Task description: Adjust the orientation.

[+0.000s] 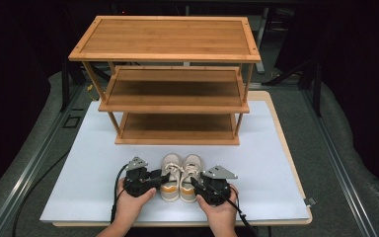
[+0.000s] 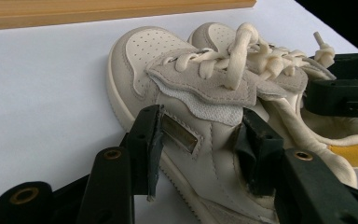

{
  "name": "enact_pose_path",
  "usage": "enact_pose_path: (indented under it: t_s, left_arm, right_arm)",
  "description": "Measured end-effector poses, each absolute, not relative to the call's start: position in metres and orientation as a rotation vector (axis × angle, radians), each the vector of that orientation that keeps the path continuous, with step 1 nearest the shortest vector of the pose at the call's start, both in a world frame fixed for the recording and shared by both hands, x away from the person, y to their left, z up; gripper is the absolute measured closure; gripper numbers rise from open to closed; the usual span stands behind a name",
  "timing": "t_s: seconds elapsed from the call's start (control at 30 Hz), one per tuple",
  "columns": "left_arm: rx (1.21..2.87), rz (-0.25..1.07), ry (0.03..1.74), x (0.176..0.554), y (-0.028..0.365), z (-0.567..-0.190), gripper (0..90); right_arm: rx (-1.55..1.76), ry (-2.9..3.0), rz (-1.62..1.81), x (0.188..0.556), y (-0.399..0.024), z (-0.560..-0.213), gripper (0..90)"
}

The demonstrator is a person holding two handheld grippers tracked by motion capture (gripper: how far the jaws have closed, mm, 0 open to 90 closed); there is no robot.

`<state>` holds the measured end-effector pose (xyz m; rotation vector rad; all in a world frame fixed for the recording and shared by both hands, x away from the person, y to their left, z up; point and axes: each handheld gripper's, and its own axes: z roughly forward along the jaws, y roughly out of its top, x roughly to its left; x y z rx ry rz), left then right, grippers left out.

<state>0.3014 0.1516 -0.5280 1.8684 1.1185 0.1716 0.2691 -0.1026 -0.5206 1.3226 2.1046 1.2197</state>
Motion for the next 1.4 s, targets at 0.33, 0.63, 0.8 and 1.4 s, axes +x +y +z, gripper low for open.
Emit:
enact_pose_path:
  t_s: [0.33,0.63,0.8,1.4]
  left_arm:
    - [1.822,0.165,1.16,0.296,0.152,-0.531,51.3]
    - [1.705,0.191,1.215,0.289,0.149,-0.539,49.9]
    - [1.655,0.204,1.221,0.285,0.15,-0.542,51.5]
    - [1.536,0.205,1.259,0.28,0.147,-0.551,50.2]
  right_arm:
    - [1.354,2.075,1.232,0.267,-0.103,-0.522,58.2]
    - [1.449,1.993,1.262,0.265,-0.099,-0.528,56.4]
    - [1.489,1.942,1.297,0.264,-0.101,-0.532,57.6]
    - [1.599,1.804,1.43,0.263,-0.099,-0.545,55.8]
